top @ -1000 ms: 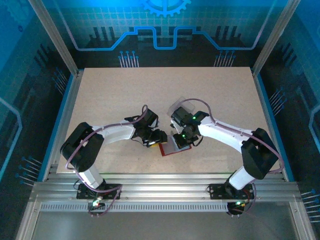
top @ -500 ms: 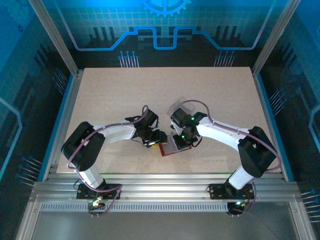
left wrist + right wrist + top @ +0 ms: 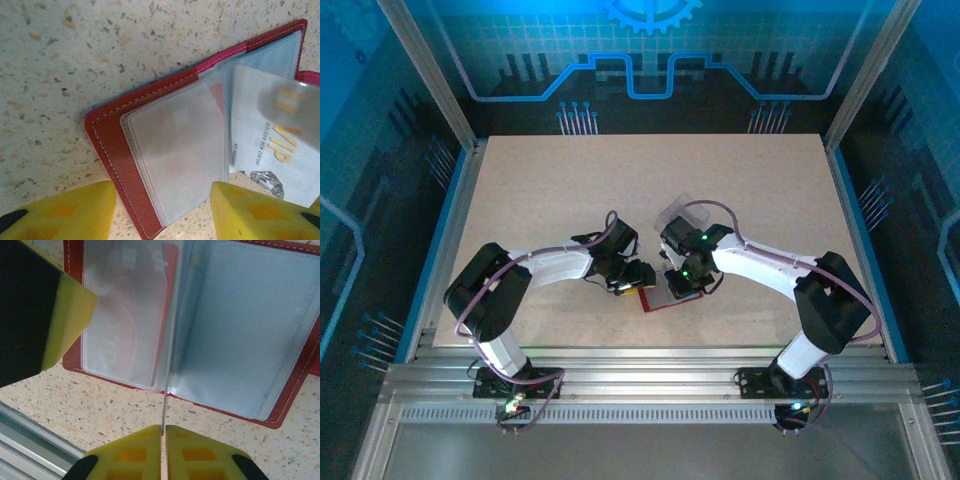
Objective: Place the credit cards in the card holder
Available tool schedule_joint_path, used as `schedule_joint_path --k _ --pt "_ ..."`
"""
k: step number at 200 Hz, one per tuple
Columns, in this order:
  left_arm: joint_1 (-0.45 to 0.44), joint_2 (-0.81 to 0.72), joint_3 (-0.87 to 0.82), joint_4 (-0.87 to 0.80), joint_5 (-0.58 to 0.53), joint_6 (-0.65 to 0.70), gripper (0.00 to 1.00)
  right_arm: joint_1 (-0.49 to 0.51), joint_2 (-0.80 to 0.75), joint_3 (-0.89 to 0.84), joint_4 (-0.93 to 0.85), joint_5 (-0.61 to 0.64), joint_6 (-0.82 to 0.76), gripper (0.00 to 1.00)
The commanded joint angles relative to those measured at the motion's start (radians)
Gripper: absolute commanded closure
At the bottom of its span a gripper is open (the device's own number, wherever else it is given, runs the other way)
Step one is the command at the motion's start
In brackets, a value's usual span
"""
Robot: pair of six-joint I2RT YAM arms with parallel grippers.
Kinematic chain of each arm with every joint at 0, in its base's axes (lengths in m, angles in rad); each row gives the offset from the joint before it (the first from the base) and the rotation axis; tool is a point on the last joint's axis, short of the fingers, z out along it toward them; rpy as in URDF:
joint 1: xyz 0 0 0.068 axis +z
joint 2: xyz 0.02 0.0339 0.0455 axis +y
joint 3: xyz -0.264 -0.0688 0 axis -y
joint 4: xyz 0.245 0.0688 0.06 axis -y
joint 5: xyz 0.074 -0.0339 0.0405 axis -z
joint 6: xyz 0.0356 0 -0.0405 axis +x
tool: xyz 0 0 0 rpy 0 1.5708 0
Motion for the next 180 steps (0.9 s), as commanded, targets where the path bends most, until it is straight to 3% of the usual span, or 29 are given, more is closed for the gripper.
schedule_joint_path --k 1,121,180 --pt "-0.006 0.018 -0.005 0.003 -0.007 -0.004 0.46 0.01 0.022 0.029 -0.01 -0.025 -0.01 0.84" --pt "-0.004 0.02 -0.017 0.006 -0.007 -0.004 0.46 0.007 0.11 0.132 -0.027 -0.021 -0.047 0.74" --pt "-0.006 0.025 -0.017 0.011 -0.006 -0.005 0.46 0.007 0.124 0.131 -0.033 0.025 -0.033 0.9"
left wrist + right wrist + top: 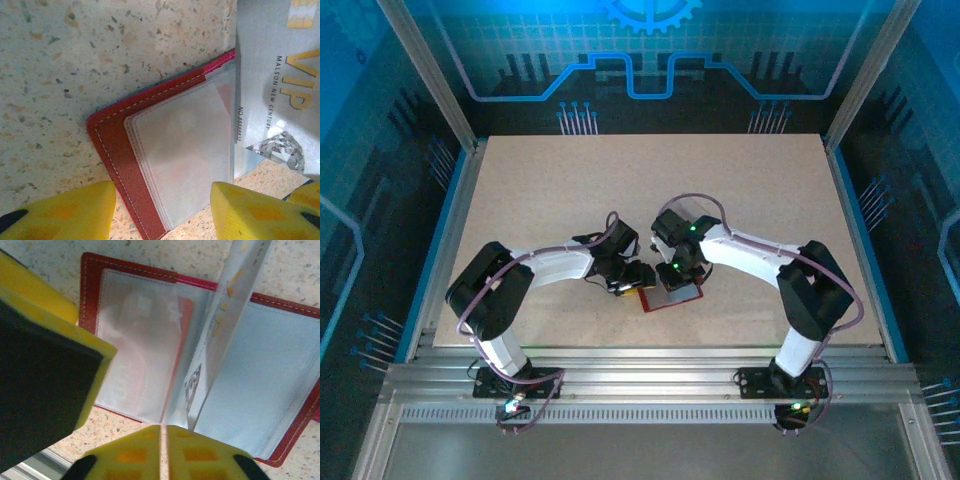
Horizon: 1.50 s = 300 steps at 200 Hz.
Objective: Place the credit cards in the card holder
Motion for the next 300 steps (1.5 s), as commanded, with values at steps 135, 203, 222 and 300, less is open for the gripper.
schedule_joint_path --k 135,203,222,300 --pt "-0.005 0.004 -0.022 0.009 -0.008 -0.003 0.46 0.024 -0.147 -0.115 -0.025 -0.016 0.017 1.0" --pt "-0.009 -0.024 -0.008 -0.012 -0.009 -0.002 0.46 -0.041 -0.09 -0.018 -0.028 0.018 -0.013 0.68" --pt "-0.017 -0.066 0.002 -0.046 -0.032 0.003 0.49 -0.076 -0.065 -0.011 -0.011 -0.001 -0.015 0.69" --pt "-0.029 0.064 0.228 -0.086 0.023 -0.008 0.86 -0.201 -0.052 -0.092 0.1 -0.132 0.016 0.86"
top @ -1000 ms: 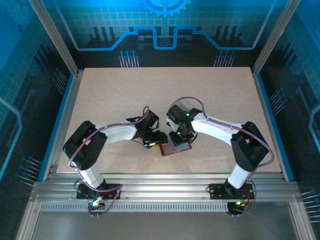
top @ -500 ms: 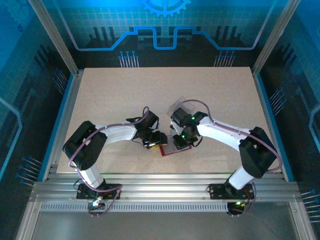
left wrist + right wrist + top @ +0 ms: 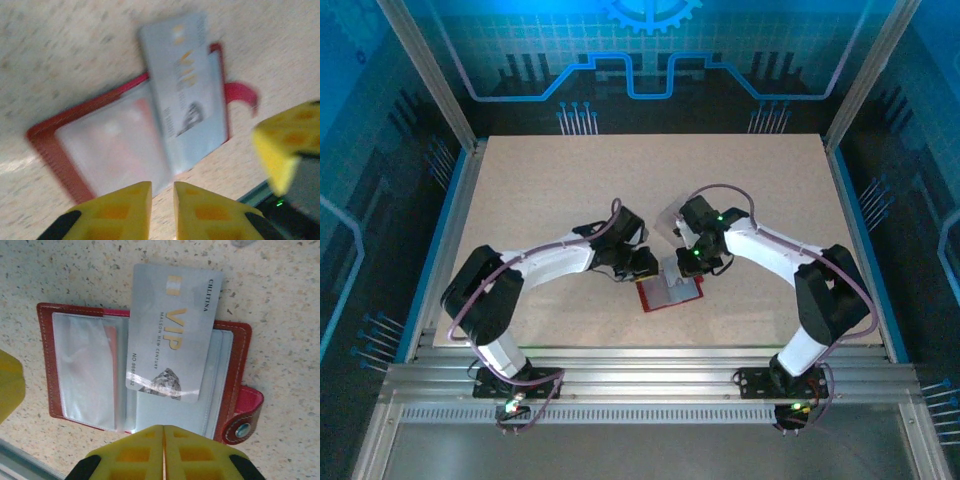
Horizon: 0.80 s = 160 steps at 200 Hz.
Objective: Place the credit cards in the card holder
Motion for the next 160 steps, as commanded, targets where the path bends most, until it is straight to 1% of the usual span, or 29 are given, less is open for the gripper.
schedule_joint_path --k 1,29,61,89,160 --pt "-0.008 0.086 0.082 -0.031 0.037 -0.006 0.86 -0.025 0.025 -0.027 0.046 -0.075 0.016 0.86" --pt "-0.015 0.164 0.158 -0.035 0.047 -0.007 0.87 -0.067 0.033 -0.052 0.085 -0.123 0.026 0.81" --pt "-0.022 0.226 0.18 -0.035 0.044 -0.012 0.88 -0.09 0.035 -0.053 0.093 -0.132 0.023 0.79" --pt "-0.021 0.265 0.17 -0.018 0.043 -0.013 0.88 -0.102 0.045 -0.051 0.104 -0.145 0.022 0.78" --pt "-0.022 0.289 0.083 -0.035 -0.033 -0.001 0.89 -0.122 0.097 0.002 0.106 -0.153 -0.013 0.66"
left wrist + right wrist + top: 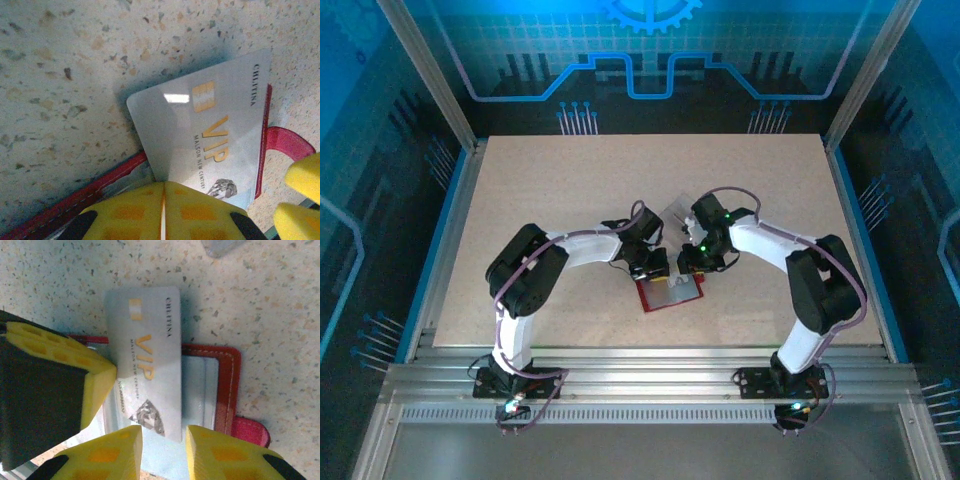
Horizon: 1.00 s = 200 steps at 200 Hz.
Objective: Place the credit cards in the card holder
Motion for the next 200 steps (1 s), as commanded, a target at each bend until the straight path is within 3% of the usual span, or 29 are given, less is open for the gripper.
schedule_joint_path --k 1,43,121,200 --pt "-0.006 0.017 -0.053 -0.053 -0.051 -0.003 0.89 -0.018 0.026 0.041 0.005 -0.026 -0.023 0.66" --pt "-0.006 0.022 -0.084 -0.035 -0.057 -0.004 0.89 -0.02 0.079 0.077 0.022 -0.068 -0.048 0.62" --pt "-0.002 0.014 -0.122 -0.021 -0.058 -0.002 0.89 -0.025 0.138 0.122 0.017 -0.019 -0.076 0.62" --pt "-0.001 0.014 -0.13 -0.014 -0.053 -0.006 0.89 -0.009 0.165 0.125 0.054 -0.117 -0.092 0.63"
